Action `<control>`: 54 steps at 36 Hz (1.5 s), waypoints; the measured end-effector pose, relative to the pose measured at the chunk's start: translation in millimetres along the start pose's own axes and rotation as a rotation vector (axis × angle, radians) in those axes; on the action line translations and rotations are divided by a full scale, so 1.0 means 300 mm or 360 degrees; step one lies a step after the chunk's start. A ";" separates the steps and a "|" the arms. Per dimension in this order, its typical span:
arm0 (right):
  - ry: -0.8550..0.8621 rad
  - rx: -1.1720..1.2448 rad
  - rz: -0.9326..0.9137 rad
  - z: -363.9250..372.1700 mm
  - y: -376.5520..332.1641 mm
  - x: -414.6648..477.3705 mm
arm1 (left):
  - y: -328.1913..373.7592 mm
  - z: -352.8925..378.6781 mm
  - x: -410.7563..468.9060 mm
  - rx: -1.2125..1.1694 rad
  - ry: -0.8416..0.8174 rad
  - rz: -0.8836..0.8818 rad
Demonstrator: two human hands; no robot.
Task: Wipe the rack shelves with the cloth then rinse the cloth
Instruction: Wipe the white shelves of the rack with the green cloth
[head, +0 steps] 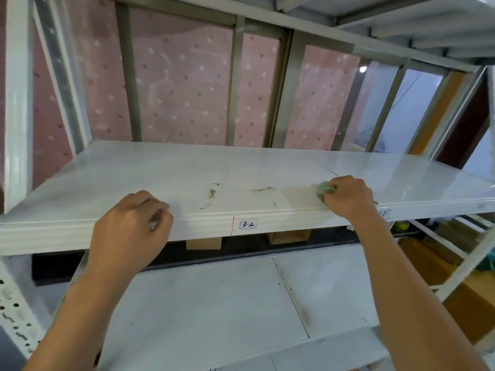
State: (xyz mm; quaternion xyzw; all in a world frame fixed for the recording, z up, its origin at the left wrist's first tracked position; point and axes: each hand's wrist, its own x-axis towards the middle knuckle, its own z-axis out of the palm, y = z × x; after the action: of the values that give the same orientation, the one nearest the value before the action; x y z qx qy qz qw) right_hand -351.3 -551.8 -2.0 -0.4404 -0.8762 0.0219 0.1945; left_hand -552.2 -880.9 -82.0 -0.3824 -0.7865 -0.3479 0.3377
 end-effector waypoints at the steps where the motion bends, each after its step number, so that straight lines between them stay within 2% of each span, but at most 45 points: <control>1: -0.0020 0.0013 -0.0018 0.006 -0.009 0.014 | 0.003 0.001 0.002 0.0009 -0.0002 -0.0011; 8: -0.0086 0.0298 -0.0543 0.069 -0.223 -0.017 | 0.023 0.008 0.010 0.0091 0.0055 -0.0010; 16: -0.0174 0.0451 -0.1056 0.112 -0.442 -0.103 | 0.025 0.008 0.012 0.0128 0.0067 -0.0007; 21: -0.0112 0.0482 -0.0996 0.092 -0.404 -0.086 | 0.013 -0.002 0.017 0.0102 0.0020 0.0016; 24: -0.0063 0.0396 -0.0872 0.070 -0.308 -0.053 | 0.007 -0.006 0.015 0.0088 0.0002 0.0025; 31: -0.0157 0.0271 -0.0611 0.051 -0.076 0.056 | 0.005 -0.001 0.015 0.0086 -0.0005 0.0008; 37: -0.0052 0.0292 -0.0420 0.051 0.018 0.045 | 0.015 0.004 0.012 0.0078 0.0038 -0.0006; 41: -0.0042 0.0316 -0.0436 0.058 -0.068 -0.015 | 0.015 0.011 0.005 0.0096 0.0074 -0.0030; 45: -0.0019 0.0484 -0.0640 0.086 -0.292 -0.105 | 0.014 0.013 -0.002 0.0078 0.0084 -0.0027; 49: -0.0008 0.0474 -0.0823 0.150 -0.481 -0.148 | 0.018 0.010 -0.001 0.0073 0.0117 0.0004; 54: -0.0031 0.0576 -0.0848 0.137 -0.459 -0.144 | 0.012 0.017 0.009 0.0050 0.0124 0.0020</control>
State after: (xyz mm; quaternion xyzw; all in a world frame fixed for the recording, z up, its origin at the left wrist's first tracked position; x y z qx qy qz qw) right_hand -448.1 -664.1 -25.0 -0.1534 -0.9444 0.1299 0.2602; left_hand -551.9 -874.3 -81.5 -0.3681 -0.7757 -0.3482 0.3762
